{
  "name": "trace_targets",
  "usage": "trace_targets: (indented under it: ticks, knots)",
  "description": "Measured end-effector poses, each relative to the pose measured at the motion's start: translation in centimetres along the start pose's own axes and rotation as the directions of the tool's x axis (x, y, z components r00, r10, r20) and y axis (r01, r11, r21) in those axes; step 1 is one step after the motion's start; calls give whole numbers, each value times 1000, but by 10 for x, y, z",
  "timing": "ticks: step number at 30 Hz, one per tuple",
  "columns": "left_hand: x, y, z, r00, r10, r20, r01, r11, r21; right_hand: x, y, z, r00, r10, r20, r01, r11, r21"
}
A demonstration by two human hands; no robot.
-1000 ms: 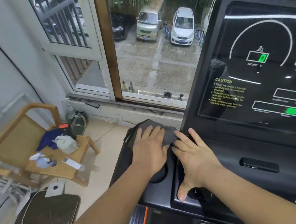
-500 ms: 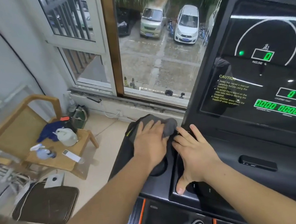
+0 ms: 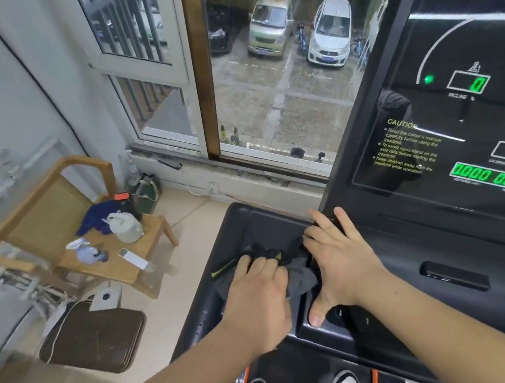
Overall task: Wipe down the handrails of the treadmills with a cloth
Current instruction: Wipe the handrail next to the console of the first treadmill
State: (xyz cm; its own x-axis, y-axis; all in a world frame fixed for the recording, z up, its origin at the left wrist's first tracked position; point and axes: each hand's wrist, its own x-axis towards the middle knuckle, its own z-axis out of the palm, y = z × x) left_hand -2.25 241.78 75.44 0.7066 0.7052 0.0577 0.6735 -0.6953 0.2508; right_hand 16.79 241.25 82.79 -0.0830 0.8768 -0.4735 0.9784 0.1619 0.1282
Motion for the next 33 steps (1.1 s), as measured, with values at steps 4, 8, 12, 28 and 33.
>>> trace_targets:
  ticks: [4, 8, 12, 28, 33]
  knots:
    - [-2, 2, 0, 987, -155, -41, 139, 954, -266, 0, -2, -2, 1000, 9, 26, -9, 1000, 4]
    - [28, -6, -31, 939, -204, 275, 293, 895, -336, -2, -5, -5, 999, 14, 36, -14, 1000, 2]
    - [47, 4, -57, 880, -118, 460, 152, 988, -37, -5, -8, -7, 999, 29, 32, -28, 999, -30]
    - [57, -45, -120, 922, -308, -233, 320, 947, 11, -4, -7, -4, 999, 30, 18, -30, 999, -14]
    - [-2, 2, -20, 995, 39, 96, -50, 992, 117, 0, -6, -3, 999, 35, 33, -35, 999, -3]
